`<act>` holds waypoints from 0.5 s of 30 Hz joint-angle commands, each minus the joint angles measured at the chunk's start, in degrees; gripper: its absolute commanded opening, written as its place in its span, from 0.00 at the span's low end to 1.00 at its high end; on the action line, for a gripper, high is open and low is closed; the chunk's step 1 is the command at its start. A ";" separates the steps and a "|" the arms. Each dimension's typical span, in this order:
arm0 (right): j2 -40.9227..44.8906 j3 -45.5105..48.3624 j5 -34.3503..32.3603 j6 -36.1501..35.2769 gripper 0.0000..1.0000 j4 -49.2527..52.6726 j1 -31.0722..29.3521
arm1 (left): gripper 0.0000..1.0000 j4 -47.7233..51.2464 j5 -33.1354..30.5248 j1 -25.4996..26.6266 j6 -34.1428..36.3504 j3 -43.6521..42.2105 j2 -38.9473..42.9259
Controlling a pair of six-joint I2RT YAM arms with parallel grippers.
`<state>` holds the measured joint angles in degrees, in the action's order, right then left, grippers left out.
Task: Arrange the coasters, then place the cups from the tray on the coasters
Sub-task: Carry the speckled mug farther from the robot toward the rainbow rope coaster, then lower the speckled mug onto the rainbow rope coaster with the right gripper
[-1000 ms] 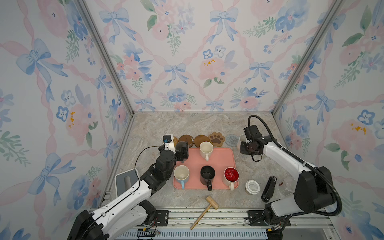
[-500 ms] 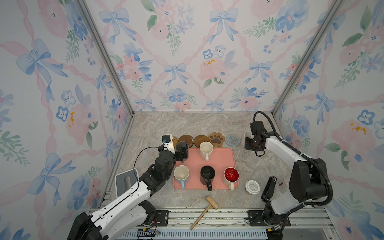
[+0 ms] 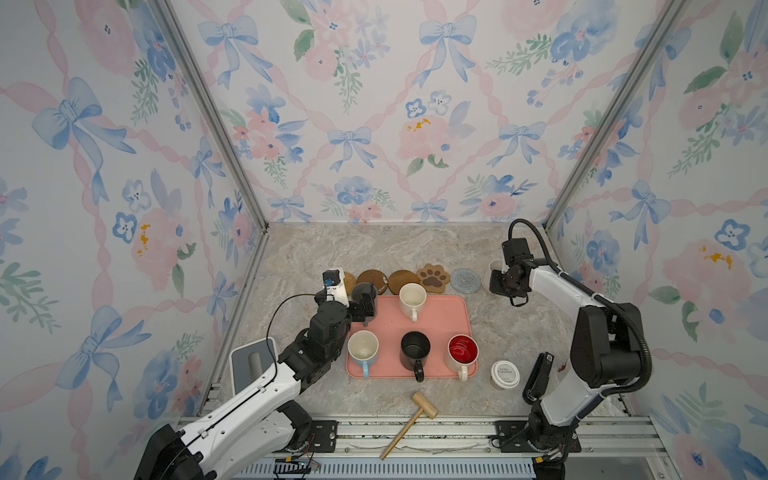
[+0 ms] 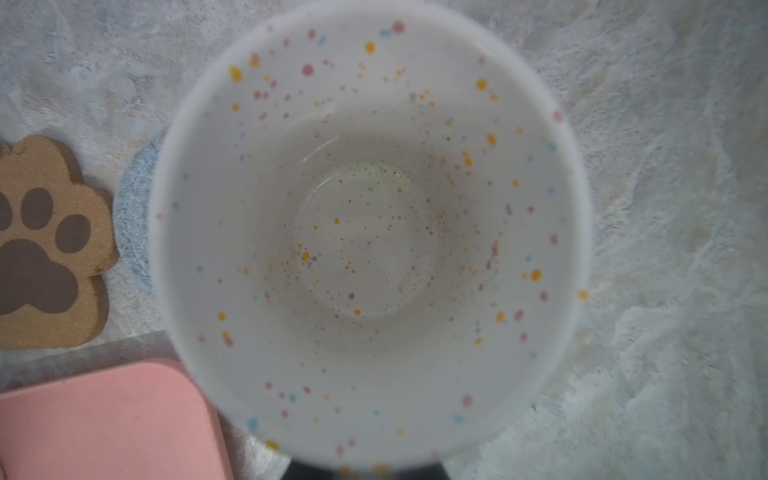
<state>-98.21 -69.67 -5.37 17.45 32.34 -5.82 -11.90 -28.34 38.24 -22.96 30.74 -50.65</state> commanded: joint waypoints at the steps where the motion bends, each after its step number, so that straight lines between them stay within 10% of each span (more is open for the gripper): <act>1: -0.12 -3.53 -0.48 -1.00 0.00 -3.42 1.06 | 0.98 0.85 -0.84 -0.09 -0.09 -0.33 0.64; 15: -0.66 -3.93 -0.26 -1.74 0.00 -3.77 2.40 | 0.98 0.67 -0.58 -0.09 -0.08 -0.07 0.23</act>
<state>-98.61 -70.61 -5.28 16.40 32.27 -4.05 -11.90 -28.32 38.24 -22.96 30.74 -50.68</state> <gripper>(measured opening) 0.181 0.979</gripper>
